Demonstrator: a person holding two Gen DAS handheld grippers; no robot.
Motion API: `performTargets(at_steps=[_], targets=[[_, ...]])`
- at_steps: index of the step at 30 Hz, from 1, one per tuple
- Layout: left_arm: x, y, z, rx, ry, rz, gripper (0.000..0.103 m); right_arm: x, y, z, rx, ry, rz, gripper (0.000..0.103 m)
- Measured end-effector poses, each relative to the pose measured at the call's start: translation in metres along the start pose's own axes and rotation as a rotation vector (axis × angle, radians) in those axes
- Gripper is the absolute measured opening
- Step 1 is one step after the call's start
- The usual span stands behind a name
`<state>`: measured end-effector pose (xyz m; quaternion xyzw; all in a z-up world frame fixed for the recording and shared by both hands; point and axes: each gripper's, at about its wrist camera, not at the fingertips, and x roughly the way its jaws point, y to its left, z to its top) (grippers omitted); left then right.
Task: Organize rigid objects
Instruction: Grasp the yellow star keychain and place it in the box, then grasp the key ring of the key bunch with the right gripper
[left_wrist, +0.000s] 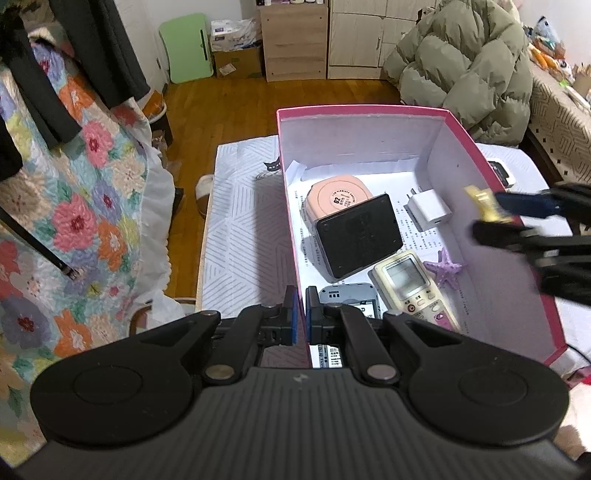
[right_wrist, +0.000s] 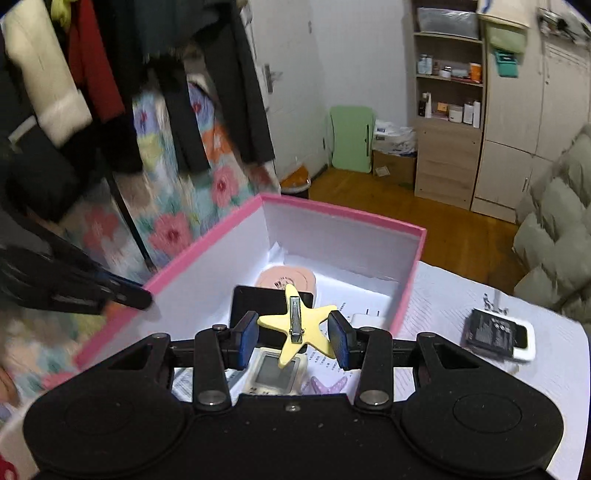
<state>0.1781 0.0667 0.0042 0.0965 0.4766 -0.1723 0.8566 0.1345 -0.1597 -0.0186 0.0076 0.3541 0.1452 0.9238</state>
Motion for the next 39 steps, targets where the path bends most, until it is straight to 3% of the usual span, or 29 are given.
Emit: performTargets(at_steps=[4, 7, 10, 13, 18, 22, 25, 29, 32, 33, 35, 37, 39], targets=[[0.001, 0.000, 0.000, 0.002, 0.002, -0.004, 0.003, 0.021, -0.011, 0.003, 0.076, 0.029, 0.006, 0.047], [0.002, -0.001, 0.001, 0.003, 0.000, -0.005, 0.003, 0.005, -0.021, 0.001, 0.102, -0.018, 0.006, 0.048], [0.003, 0.000, 0.001, -0.001, -0.001, -0.011, 0.003, -0.020, -0.018, -0.013, -0.028, -0.103, -0.030, 0.060], [0.003, 0.001, 0.001, 0.000, -0.008, -0.018, 0.003, -0.042, -0.029, -0.029, -0.081, -0.149, -0.099, 0.064], [0.005, 0.005, 0.001, 0.001, -0.010, -0.029, 0.003, -0.044, -0.085, -0.050, 0.056, 0.001, -0.210, 0.064], [0.005, 0.004, 0.001, 0.009, -0.012, -0.024, 0.003, -0.026, -0.130, -0.069, 0.221, 0.107, -0.148, 0.064], [0.005, 0.003, 0.001, 0.009, -0.011, -0.022, 0.003, -0.006, -0.149, -0.080, 0.277, 0.149, -0.165, 0.064], [0.006, 0.001, 0.001, 0.014, -0.009, -0.012, 0.003, 0.022, -0.164, -0.077, 0.309, 0.152, -0.237, 0.064], [0.007, 0.000, 0.002, 0.016, -0.005, -0.004, 0.003, 0.039, -0.174, -0.072, 0.308, 0.102, -0.259, 0.064], [0.007, -0.001, 0.003, 0.015, -0.004, -0.003, 0.003, 0.042, -0.173, -0.071, 0.286, 0.091, -0.277, 0.061], [0.007, -0.001, 0.004, 0.018, -0.003, 0.003, 0.003, 0.046, -0.169, -0.068, 0.244, 0.084, -0.293, 0.042], [0.008, -0.002, 0.003, 0.019, -0.006, 0.007, 0.003, 0.039, -0.166, -0.066, 0.262, 0.081, -0.261, 0.010], [0.009, -0.001, 0.003, 0.012, -0.006, 0.003, 0.003, 0.027, -0.161, -0.064, 0.257, 0.055, -0.266, 0.001]])
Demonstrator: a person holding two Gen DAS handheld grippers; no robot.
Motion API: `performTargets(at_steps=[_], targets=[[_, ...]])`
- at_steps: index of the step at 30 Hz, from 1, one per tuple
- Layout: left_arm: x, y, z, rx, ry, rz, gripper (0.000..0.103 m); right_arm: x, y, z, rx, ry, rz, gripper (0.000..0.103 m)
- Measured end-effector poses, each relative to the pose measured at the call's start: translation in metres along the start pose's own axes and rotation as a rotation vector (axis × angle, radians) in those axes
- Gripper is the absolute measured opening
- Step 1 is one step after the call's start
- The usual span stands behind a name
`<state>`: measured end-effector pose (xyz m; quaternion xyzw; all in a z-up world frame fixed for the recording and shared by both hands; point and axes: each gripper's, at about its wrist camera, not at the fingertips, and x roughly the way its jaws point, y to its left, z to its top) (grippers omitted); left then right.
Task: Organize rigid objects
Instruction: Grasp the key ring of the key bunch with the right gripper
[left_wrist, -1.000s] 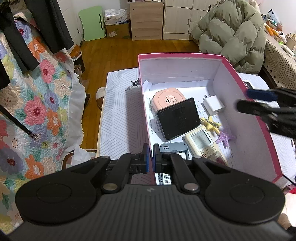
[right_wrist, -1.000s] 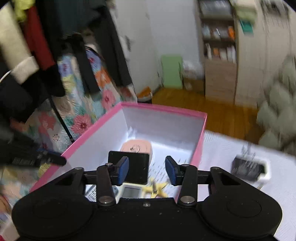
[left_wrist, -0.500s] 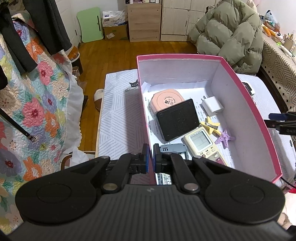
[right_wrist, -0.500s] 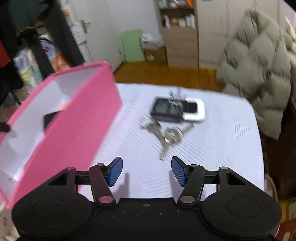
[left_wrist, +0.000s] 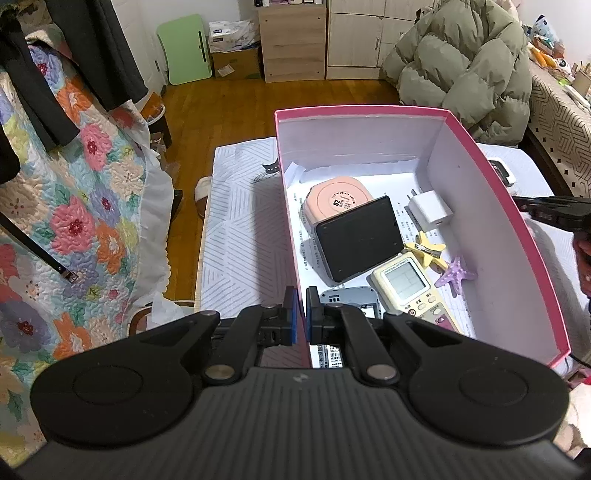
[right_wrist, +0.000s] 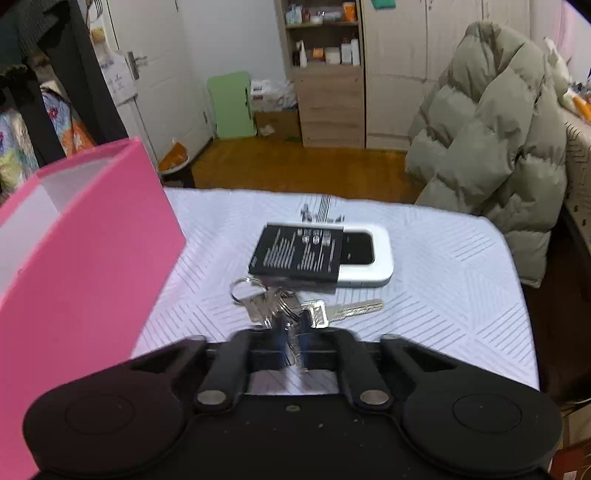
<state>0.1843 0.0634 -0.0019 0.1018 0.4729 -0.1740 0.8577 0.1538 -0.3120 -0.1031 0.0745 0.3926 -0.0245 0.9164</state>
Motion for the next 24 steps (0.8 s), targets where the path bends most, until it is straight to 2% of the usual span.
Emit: performTargets(at_steps=[10, 12, 15, 16, 18, 20, 21, 22, 24], targets=[[0.002, 0.001, 0.001, 0.005, -0.006, -0.004, 0.003, -0.064, 0.020, 0.018, -0.009, -0.137, 0.074, 0.001], [0.001, 0.001, 0.001, 0.003, -0.009, -0.007, 0.003, -0.072, 0.028, 0.022, -0.043, -0.130, 0.094, 0.001], [0.001, 0.001, 0.001, 0.004, -0.011, -0.007, 0.003, -0.066, 0.032, 0.024, -0.096, -0.105, 0.066, 0.002], [0.001, 0.001, 0.001, 0.005, -0.013, -0.006, 0.003, -0.058, 0.029, 0.023, -0.098, -0.089, 0.056, 0.007], [0.001, 0.000, 0.001, 0.007, -0.014, -0.004, 0.003, -0.038, 0.016, 0.020, -0.068, -0.044, 0.053, 0.009], [0.001, 0.000, 0.001, 0.006, -0.013, -0.006, 0.003, -0.017, 0.002, 0.013, -0.039, -0.037, 0.014, 0.012], [0.001, 0.000, 0.001, 0.005, -0.013, -0.006, 0.003, -0.009, -0.002, 0.011, -0.043, -0.029, 0.009, 0.017], [0.001, 0.001, 0.001, 0.001, -0.012, -0.006, 0.003, 0.000, -0.007, 0.010, -0.039, -0.021, 0.010, 0.028], [0.000, -0.001, 0.001, 0.011, -0.013, 0.003, 0.003, 0.018, -0.015, 0.009, -0.004, -0.003, 0.008, 0.037]])
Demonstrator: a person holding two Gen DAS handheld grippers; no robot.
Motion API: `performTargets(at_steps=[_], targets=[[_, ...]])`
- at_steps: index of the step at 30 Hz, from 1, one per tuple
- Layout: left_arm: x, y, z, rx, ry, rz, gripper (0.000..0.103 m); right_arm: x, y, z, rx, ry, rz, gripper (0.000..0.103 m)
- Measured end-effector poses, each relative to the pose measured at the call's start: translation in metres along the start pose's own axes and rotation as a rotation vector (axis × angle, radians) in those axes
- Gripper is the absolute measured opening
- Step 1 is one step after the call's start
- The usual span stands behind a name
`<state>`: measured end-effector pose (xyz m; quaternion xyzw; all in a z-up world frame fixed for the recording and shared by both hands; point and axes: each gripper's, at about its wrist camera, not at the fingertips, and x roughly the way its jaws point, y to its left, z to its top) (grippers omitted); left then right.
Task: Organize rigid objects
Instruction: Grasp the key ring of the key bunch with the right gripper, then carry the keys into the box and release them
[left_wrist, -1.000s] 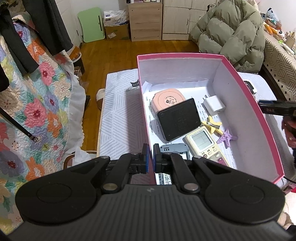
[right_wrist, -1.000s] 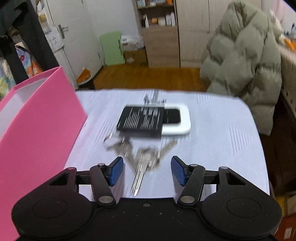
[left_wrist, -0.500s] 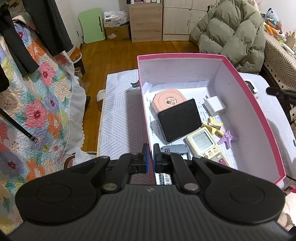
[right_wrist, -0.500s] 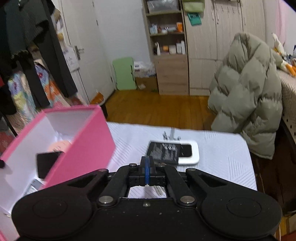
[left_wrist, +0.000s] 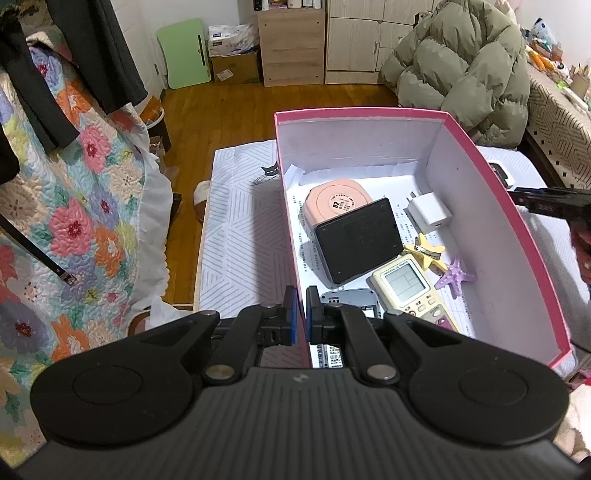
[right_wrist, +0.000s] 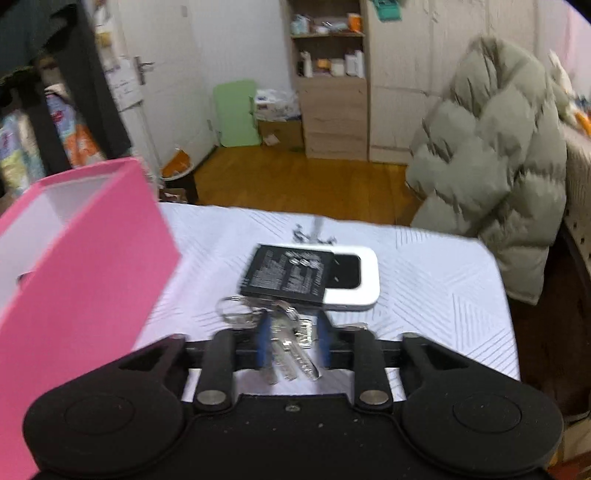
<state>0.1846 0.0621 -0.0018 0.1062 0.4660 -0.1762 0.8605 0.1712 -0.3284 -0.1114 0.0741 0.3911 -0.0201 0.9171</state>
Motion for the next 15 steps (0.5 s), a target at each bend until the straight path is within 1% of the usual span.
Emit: performTargets(at_steps=[1, 3, 6, 7, 9, 12, 15], targets=[[0.000, -0.001, 0.000, 0.004, 0.001, 0.004, 0.003, 0.006, -0.002, 0.000, 0.007, -0.003, 0.000, 0.037], [0.000, -0.003, 0.001, 0.011, 0.002, 0.011, 0.003, 0.013, -0.002, -0.001, 0.014, -0.039, 0.003, 0.038], [0.000, -0.004, 0.001, 0.011, 0.006, 0.020, 0.003, 0.014, 0.006, -0.002, -0.016, -0.050, -0.001, 0.005], [0.000, -0.004, 0.001, 0.010, 0.007, 0.022, 0.003, 0.008, 0.010, -0.003, -0.020, -0.048, 0.001, 0.005], [0.001, -0.004, 0.001, 0.010, 0.009, 0.023, 0.003, -0.009, 0.017, -0.004, -0.016, -0.074, 0.002, 0.005], [0.001, -0.006, 0.000, 0.016, 0.008, 0.028, 0.003, -0.042, 0.023, 0.001, 0.014, -0.126, 0.040, 0.005], [0.001, -0.007, 0.000, 0.020, 0.006, 0.030, 0.003, -0.079, 0.033, 0.010, 0.018, -0.184, 0.095, 0.005]])
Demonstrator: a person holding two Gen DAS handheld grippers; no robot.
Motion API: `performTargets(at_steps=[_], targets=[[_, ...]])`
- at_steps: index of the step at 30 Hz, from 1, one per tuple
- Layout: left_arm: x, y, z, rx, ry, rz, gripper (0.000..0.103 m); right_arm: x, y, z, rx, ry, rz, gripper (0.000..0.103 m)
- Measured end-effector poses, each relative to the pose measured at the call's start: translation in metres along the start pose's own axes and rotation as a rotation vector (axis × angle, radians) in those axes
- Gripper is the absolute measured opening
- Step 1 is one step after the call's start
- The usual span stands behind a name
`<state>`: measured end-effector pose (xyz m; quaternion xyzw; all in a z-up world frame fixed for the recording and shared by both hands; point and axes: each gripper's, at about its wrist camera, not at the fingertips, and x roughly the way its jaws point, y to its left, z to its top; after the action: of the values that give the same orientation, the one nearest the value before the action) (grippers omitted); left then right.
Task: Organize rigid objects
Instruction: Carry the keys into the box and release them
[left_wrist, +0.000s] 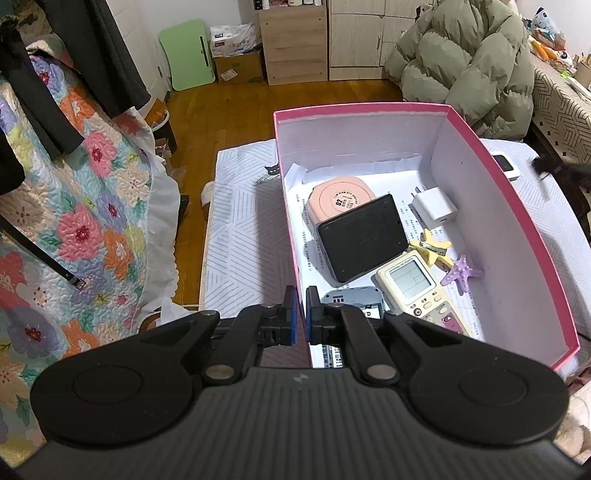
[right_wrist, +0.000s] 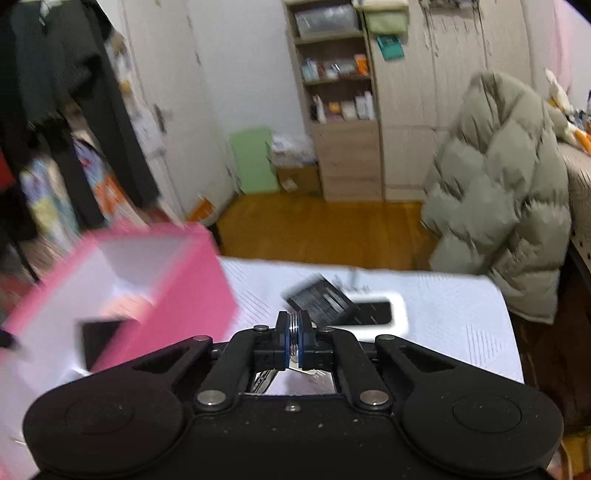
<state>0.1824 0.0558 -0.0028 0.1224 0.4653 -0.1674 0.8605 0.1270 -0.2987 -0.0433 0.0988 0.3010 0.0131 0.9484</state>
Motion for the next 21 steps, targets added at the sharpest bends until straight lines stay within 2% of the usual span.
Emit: performTargets(at_steps=[6, 9, 11, 13, 18, 21], targets=[[0.000, 0.000, -0.001, -0.005, -0.007, -0.002, 0.003, -0.057, 0.047, 0.027, -0.075, -0.079, 0.145, 0.005], [0.000, 0.001, -0.002, -0.008, -0.008, -0.002, 0.003, -0.071, 0.073, 0.031, -0.117, -0.067, 0.256, 0.005], [0.000, 0.001, -0.002, -0.007, -0.008, -0.001, 0.003, -0.069, 0.089, 0.029, -0.133, -0.025, 0.317, 0.005], [0.000, 0.001, -0.002, -0.009, -0.009, -0.001, 0.003, -0.062, 0.104, 0.022, -0.155, 0.034, 0.342, 0.005], [-0.001, 0.001, -0.002, -0.013, -0.011, -0.007, 0.003, -0.025, 0.124, -0.004, -0.194, 0.206, 0.297, 0.007], [-0.001, 0.001, -0.001, -0.009, -0.009, -0.005, 0.003, -0.016, 0.123, -0.014, -0.175, 0.265, 0.283, 0.012]])
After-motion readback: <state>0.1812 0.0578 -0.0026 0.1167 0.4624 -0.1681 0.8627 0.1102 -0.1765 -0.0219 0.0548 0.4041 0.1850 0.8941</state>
